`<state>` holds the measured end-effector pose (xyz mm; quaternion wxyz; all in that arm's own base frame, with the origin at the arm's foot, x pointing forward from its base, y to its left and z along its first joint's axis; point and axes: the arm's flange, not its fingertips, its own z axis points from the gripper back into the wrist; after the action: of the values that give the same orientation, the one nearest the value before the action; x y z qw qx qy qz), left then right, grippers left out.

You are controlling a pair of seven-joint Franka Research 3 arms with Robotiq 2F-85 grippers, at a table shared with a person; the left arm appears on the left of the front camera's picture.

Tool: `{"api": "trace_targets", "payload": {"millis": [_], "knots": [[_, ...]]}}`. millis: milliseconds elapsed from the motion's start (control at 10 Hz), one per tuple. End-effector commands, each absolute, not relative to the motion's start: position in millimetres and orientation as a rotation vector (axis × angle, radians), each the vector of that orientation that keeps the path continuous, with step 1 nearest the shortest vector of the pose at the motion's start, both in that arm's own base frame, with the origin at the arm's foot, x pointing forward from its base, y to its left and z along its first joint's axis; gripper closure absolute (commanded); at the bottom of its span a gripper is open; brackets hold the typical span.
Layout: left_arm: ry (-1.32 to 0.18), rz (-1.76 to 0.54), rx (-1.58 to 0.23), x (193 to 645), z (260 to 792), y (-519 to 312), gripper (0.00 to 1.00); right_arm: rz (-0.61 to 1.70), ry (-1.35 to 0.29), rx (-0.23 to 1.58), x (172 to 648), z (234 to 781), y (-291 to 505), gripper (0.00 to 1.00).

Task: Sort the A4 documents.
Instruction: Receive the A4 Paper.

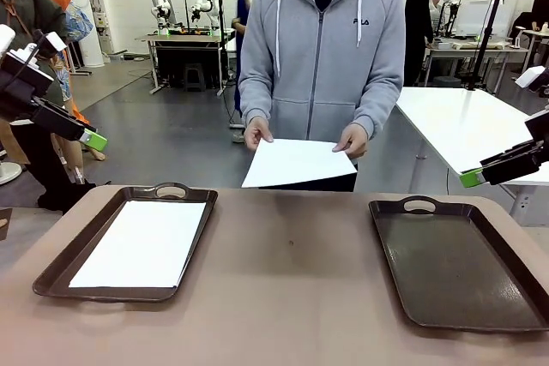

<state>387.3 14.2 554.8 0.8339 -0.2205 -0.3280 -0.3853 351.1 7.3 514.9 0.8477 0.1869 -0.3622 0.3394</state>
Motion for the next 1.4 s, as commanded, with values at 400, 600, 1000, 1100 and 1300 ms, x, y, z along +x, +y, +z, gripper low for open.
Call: {"api": "trace_targets", "payload": {"millis": [400,600,1000,1100,1300], "knots": [[-0.695,-0.822,-0.459,386.0,553.9,13.8,0.0,0.72,-0.765,0.413,352.2,512.8,7.5,0.0],[-0.695,-0.822,-0.459,386.0,553.9,13.8,0.0,0.72,-0.765,0.413,352.2,512.8,7.5,0.0],[-0.695,-0.822,-0.459,386.0,553.9,13.8,0.0,0.72,-0.765,0.413,352.2,512.8,7.5,0.0],[-0.695,-0.822,-0.459,386.0,553.9,13.8,0.0,0.72,-0.765,0.413,352.2,512.8,7.5,0.0],[-0.695,-0.822,-0.459,386.0,553.9,13.8,0.0,0.72,-0.765,0.413,352.2,512.8,7.5,0.0]]}}
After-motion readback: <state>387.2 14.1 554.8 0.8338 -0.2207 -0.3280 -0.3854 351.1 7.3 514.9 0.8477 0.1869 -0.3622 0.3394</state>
